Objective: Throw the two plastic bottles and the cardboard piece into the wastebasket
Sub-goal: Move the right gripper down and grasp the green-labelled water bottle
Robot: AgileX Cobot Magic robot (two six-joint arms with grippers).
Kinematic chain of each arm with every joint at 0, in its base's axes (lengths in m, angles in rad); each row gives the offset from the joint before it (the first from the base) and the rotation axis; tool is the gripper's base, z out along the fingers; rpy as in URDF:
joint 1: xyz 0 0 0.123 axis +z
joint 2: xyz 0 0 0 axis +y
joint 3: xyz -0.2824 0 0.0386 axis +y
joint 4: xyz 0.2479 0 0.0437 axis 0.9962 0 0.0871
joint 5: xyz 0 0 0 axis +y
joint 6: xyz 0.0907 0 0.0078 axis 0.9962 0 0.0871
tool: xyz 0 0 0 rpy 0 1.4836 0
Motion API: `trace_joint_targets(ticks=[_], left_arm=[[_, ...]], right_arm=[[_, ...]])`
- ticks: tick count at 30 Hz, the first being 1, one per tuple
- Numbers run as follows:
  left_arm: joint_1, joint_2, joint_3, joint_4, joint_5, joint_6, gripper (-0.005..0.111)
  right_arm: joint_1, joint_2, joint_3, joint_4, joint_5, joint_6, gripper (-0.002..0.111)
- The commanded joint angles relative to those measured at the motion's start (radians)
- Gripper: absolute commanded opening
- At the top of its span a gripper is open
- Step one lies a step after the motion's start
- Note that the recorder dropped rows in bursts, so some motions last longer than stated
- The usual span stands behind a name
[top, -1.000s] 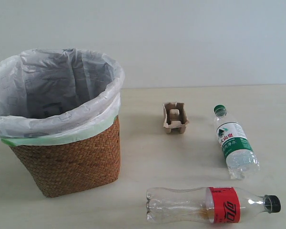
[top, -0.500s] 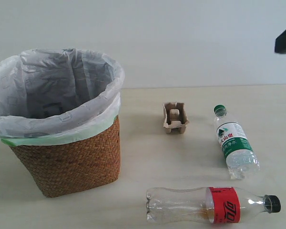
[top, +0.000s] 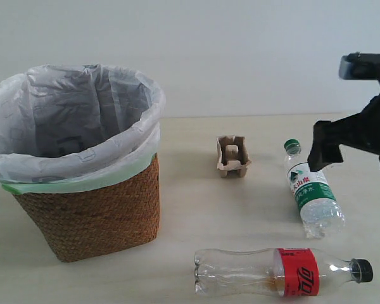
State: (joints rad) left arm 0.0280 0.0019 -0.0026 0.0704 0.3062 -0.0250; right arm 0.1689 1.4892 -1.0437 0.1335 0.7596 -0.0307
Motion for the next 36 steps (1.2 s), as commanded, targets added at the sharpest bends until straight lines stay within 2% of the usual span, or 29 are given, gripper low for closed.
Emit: trace_joint_targets(ticks=[1, 3, 8, 11, 26, 28, 29, 31, 32, 33, 36], left_arm=[[-0.006, -0.002, 0.003, -0.007, 0.000, 0.000, 0.005], [-0.006, -0.002, 0.003, -0.007, 0.000, 0.000, 0.005], [-0.006, -0.002, 0.003, -0.007, 0.000, 0.000, 0.005], [-0.006, -0.002, 0.003, -0.007, 0.000, 0.000, 0.005], [-0.006, -0.002, 0.003, -0.007, 0.000, 0.000, 0.005], [-0.006, -0.002, 0.003, -0.007, 0.000, 0.000, 0.005], [-0.006, -0.002, 0.003, -0.007, 0.000, 0.000, 0.005], [-0.006, -0.002, 0.003, -0.007, 0.000, 0.000, 0.005], [-0.006, -0.002, 0.003, -0.007, 0.000, 0.000, 0.005], [-0.006, -0.002, 0.003, -0.007, 0.000, 0.000, 0.005], [-0.006, -0.002, 0.003, -0.007, 0.000, 0.000, 0.005]], right_arm=[[0.041, 0.088, -0.006, -0.004, -0.102, -0.028, 0.104], [0.052, 0.151, -0.023, -0.032, -0.146, -0.003, 0.104], [0.050, 0.301, -0.144, -0.091, -0.049, 0.046, 0.104], [0.050, 0.367, -0.148, -0.160, -0.114, 0.075, 0.104], [0.050, 0.458, -0.148, -0.169, -0.260, 0.082, 0.102], [0.050, 0.458, -0.148, -0.171, -0.262, 0.082, 0.092], [0.050, 0.458, -0.148, -0.171, -0.262, 0.082, 0.083], [0.050, 0.458, -0.148, -0.174, -0.264, 0.082, 0.061], [0.050, 0.458, -0.148, -0.174, -0.264, 0.082, 0.054], [0.050, 0.458, -0.148, -0.174, -0.257, 0.082, 0.038], [0.050, 0.458, -0.148, -0.174, -0.247, 0.082, 0.009]])
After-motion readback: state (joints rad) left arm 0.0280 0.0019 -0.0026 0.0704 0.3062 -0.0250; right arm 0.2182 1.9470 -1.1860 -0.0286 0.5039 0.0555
